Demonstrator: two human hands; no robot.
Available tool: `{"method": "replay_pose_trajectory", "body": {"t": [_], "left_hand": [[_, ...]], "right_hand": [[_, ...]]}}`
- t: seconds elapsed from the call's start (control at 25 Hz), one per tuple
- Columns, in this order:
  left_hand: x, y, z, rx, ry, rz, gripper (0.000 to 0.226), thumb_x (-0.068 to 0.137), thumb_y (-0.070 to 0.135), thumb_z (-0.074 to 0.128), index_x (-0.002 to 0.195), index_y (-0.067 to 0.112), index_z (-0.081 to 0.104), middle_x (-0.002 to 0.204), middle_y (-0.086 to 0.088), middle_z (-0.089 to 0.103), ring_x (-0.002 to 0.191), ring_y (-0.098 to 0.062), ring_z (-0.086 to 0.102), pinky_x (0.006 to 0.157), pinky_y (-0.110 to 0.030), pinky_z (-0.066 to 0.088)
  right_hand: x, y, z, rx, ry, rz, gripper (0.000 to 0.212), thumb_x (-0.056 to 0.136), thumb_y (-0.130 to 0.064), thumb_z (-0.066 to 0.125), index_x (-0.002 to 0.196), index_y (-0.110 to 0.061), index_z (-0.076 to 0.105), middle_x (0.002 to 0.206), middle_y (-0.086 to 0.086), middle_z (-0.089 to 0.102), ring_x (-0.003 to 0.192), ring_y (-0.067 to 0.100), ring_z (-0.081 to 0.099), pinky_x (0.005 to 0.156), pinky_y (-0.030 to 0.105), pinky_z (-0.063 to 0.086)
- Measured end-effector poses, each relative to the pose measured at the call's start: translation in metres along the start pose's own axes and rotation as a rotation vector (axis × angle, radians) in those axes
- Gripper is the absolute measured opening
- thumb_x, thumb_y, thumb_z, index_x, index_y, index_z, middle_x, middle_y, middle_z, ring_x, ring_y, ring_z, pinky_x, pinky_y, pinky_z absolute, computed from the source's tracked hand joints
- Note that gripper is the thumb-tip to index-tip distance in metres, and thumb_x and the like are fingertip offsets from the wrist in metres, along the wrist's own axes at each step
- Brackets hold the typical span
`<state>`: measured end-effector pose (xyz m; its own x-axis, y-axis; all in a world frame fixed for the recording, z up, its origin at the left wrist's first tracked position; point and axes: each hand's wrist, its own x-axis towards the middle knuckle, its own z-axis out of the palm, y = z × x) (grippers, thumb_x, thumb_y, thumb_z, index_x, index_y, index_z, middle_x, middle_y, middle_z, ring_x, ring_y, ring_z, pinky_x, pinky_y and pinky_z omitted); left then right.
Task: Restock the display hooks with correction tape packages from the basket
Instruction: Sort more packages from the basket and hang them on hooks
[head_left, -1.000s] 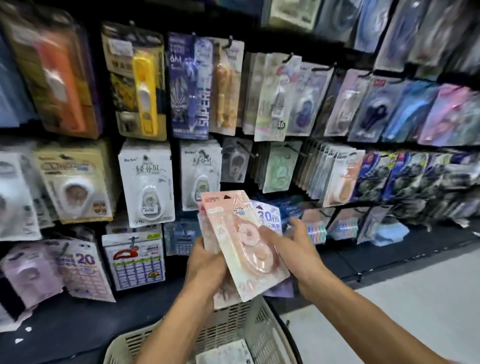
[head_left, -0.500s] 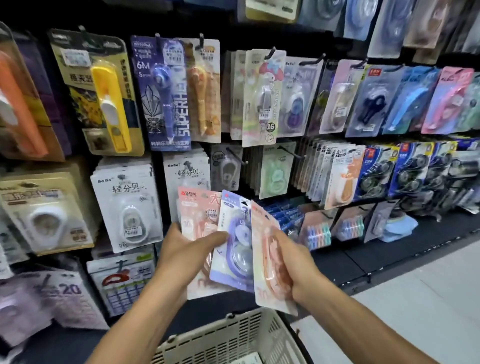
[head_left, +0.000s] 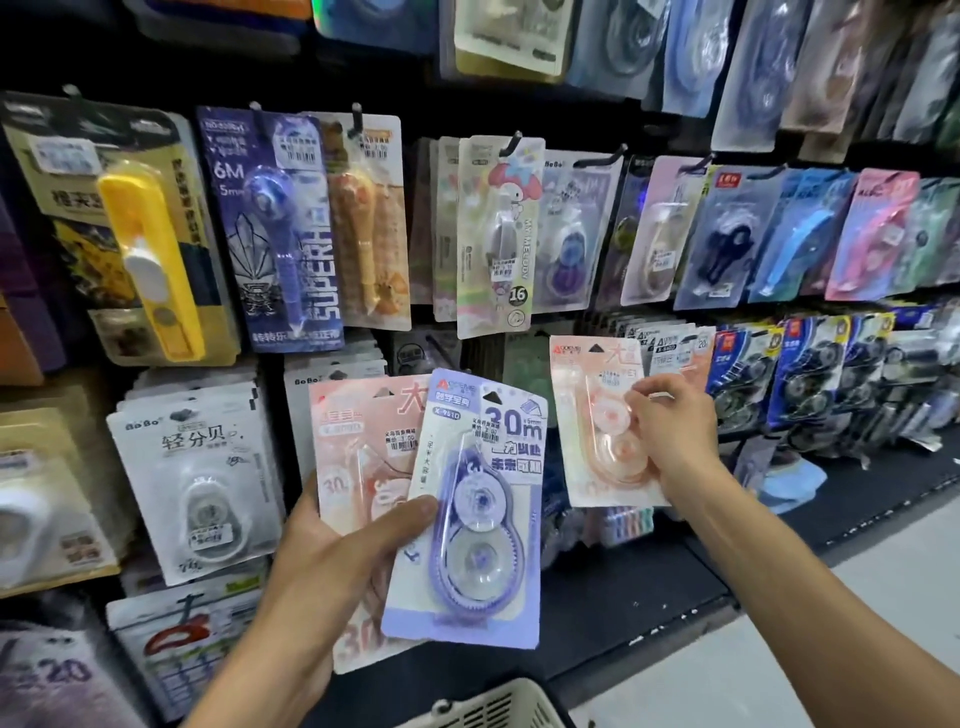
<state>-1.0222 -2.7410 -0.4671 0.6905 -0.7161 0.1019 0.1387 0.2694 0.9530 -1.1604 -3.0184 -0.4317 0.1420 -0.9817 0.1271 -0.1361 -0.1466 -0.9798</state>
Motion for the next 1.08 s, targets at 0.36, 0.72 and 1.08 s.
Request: {"method": "replay_pose_trajectory", "body": {"t": [0.36, 0.72, 1.08], "left_hand": [[-0.003, -0.005, 0.0, 0.01, 0.05, 0.056, 0.051, 0.061, 0.02, 0.089, 0.109, 0.024, 0.072, 0.105, -0.006, 0.08, 0.095, -0.027, 0.077, 0.077, -0.043, 0.062], [-0.008, -0.006, 0.01, -0.083, 0.167, 0.096, 0.071, 0.053, 0.033, 0.098, 0.117, 0.028, 0.068, 0.109, -0.001, 0.079, 0.097, -0.023, 0.077, 0.074, -0.038, 0.062], [-0.007, -0.001, 0.0, -0.115, 0.196, 0.054, 0.08, 0.047, 0.032, 0.1, 0.119, 0.029, 0.066, 0.107, -0.002, 0.079, 0.096, -0.027, 0.077, 0.087, -0.046, 0.058]], "right_hand": [[-0.02, -0.01, -0.006, -0.29, -0.335, -0.088, 0.05, 0.101, -0.037, 0.056, 0.147, -0.02, 0.048, 0.157, 0.004, 0.04, 0.137, 0.024, 0.046, 0.113, 0.051, 0.039], [-0.083, -0.004, 0.007, 0.32, -0.82, 0.114, 0.065, 0.066, -0.015, 0.092, 0.123, -0.009, 0.062, 0.113, 0.016, 0.075, 0.095, 0.031, 0.075, 0.072, 0.038, 0.063], [-0.02, 0.013, -0.05, 0.199, -0.402, 0.084, 0.03, 0.086, -0.024, 0.078, 0.107, -0.044, 0.073, 0.106, -0.009, 0.077, 0.077, 0.019, 0.075, 0.044, 0.026, 0.05]]}}
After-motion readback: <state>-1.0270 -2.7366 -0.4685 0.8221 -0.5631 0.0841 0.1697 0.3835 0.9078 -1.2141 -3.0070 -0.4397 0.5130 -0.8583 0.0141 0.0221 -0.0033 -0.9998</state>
